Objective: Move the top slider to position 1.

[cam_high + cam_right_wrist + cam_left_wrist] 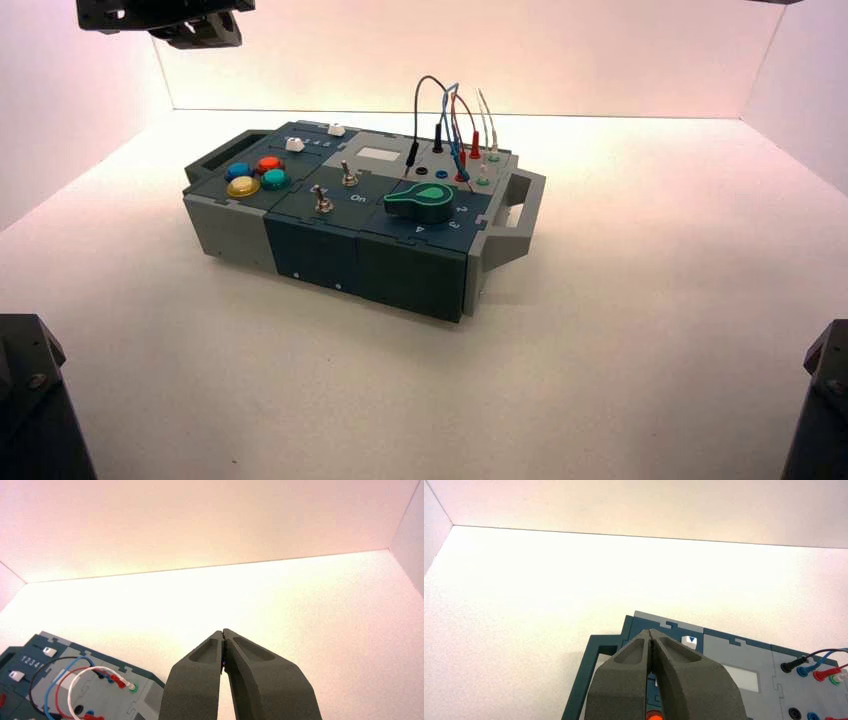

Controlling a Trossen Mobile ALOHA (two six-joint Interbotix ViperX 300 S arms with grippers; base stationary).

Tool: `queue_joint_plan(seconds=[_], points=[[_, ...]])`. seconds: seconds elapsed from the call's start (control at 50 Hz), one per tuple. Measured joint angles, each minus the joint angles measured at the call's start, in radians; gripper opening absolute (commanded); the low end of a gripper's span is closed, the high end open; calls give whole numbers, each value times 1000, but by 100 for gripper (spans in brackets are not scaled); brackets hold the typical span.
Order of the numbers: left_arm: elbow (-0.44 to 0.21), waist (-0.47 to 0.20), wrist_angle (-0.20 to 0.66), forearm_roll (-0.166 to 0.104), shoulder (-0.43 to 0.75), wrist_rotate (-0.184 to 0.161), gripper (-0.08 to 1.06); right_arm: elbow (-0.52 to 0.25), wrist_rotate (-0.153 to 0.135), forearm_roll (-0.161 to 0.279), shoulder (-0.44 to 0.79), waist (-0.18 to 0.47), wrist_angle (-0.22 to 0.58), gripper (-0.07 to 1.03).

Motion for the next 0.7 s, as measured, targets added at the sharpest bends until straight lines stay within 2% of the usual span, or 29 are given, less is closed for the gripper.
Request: queue_joint_plan(seconds=[0.4,0.54,0.7], points=[[0,-11,2,3,0,3,-3,-2,0,0,51,2,3,-2],[-29,-61,35,23,2,34,-3,-2,0,0,58,0,3,-2],[-84,-137,84,28,61,67,-3,-3,0,0,61,0,3,-2]])
